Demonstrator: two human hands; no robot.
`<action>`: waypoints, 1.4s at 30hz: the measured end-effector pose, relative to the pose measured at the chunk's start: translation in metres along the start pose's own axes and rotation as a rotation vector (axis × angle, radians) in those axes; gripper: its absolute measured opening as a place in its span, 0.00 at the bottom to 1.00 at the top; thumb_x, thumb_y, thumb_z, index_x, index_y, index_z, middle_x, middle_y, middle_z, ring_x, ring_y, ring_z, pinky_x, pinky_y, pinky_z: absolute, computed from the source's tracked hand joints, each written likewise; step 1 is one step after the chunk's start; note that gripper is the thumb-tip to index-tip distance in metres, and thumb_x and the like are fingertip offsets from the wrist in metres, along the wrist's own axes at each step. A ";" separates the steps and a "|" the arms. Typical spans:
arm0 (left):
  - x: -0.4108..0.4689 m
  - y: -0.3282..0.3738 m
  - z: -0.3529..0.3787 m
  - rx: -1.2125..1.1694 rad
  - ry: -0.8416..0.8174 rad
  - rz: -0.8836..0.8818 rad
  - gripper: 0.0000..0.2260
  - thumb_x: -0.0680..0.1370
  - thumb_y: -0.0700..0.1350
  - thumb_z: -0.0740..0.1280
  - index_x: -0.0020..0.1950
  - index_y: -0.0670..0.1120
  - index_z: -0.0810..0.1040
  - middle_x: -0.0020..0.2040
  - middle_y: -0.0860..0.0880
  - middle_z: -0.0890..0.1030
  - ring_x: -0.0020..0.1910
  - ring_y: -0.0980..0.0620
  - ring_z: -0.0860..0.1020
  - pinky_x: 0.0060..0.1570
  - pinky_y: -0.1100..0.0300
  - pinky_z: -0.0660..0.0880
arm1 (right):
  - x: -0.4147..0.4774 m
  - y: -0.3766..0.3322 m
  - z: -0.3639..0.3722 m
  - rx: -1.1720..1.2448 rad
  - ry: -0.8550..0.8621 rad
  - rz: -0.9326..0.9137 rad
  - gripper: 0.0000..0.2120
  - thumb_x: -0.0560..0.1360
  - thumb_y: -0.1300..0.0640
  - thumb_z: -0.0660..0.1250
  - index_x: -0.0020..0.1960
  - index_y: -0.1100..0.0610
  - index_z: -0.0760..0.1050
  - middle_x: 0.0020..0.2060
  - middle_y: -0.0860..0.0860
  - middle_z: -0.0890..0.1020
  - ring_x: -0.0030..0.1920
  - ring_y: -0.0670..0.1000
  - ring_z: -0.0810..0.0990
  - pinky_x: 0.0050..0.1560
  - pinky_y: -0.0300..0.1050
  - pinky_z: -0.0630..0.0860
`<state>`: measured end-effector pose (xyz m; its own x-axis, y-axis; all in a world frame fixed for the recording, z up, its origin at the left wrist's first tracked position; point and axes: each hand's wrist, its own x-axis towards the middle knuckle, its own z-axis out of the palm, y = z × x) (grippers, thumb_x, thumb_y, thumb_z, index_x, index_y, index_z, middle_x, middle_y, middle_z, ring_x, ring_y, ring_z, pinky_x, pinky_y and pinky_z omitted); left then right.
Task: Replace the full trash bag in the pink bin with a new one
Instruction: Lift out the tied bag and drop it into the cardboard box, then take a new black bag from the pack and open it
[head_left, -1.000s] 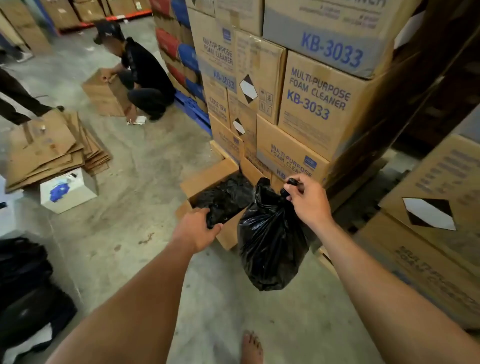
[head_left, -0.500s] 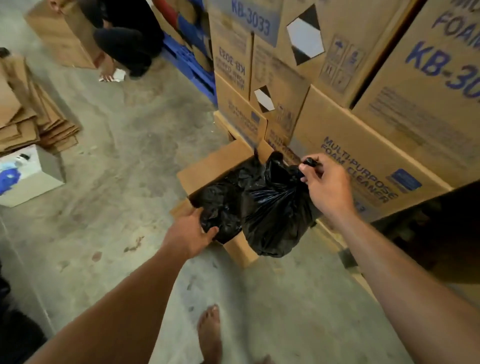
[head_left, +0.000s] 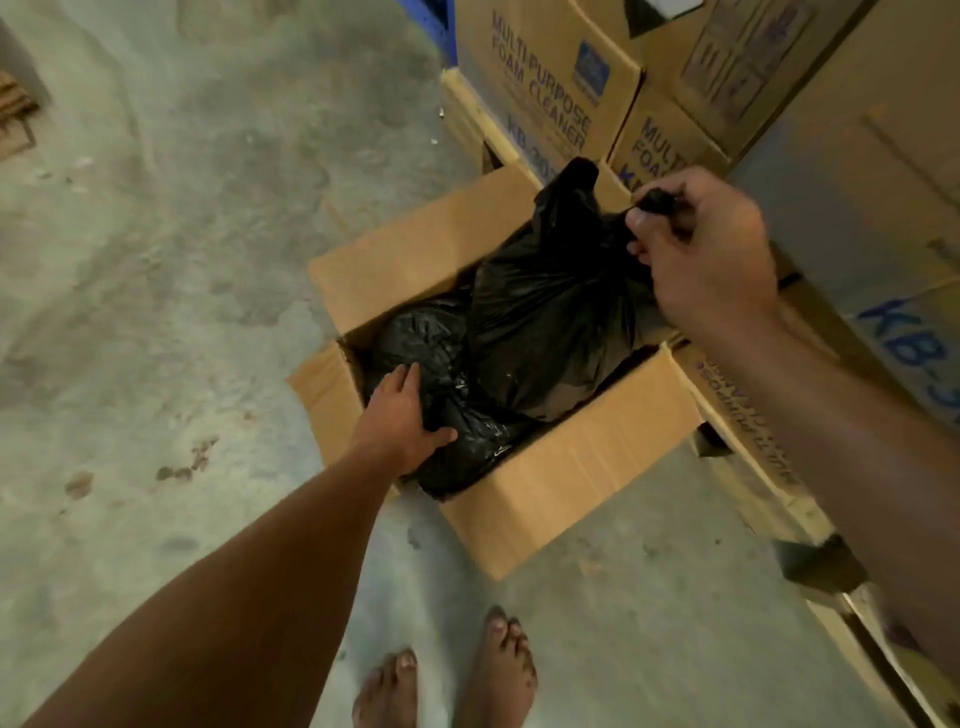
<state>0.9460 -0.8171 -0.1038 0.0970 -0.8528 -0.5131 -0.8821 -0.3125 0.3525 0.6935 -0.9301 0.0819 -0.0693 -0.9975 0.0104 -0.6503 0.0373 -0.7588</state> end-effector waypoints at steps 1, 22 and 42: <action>0.011 -0.004 0.010 0.000 -0.010 -0.007 0.50 0.71 0.61 0.74 0.82 0.44 0.50 0.81 0.44 0.55 0.79 0.43 0.56 0.76 0.48 0.59 | 0.006 0.011 0.011 -0.013 -0.010 0.001 0.01 0.80 0.51 0.66 0.50 0.44 0.76 0.41 0.44 0.84 0.43 0.44 0.85 0.48 0.59 0.83; -0.093 0.118 -0.156 0.189 -0.042 0.295 0.40 0.74 0.63 0.68 0.80 0.45 0.60 0.76 0.45 0.67 0.74 0.44 0.68 0.71 0.48 0.69 | -0.059 -0.071 -0.136 -0.412 -0.254 0.214 0.18 0.82 0.51 0.63 0.71 0.49 0.72 0.60 0.54 0.83 0.59 0.58 0.80 0.50 0.48 0.77; -0.499 0.522 -0.269 0.511 -0.113 1.285 0.35 0.74 0.66 0.67 0.76 0.50 0.67 0.74 0.45 0.72 0.72 0.44 0.70 0.68 0.51 0.69 | -0.434 -0.192 -0.524 -0.342 0.203 0.866 0.22 0.82 0.47 0.63 0.72 0.57 0.71 0.67 0.58 0.78 0.68 0.60 0.75 0.64 0.50 0.73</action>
<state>0.5614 -0.6674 0.5469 -0.9188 -0.3766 -0.1186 -0.3946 0.8647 0.3108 0.4523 -0.4736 0.5647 -0.7400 -0.5870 -0.3285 -0.4953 0.8059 -0.3242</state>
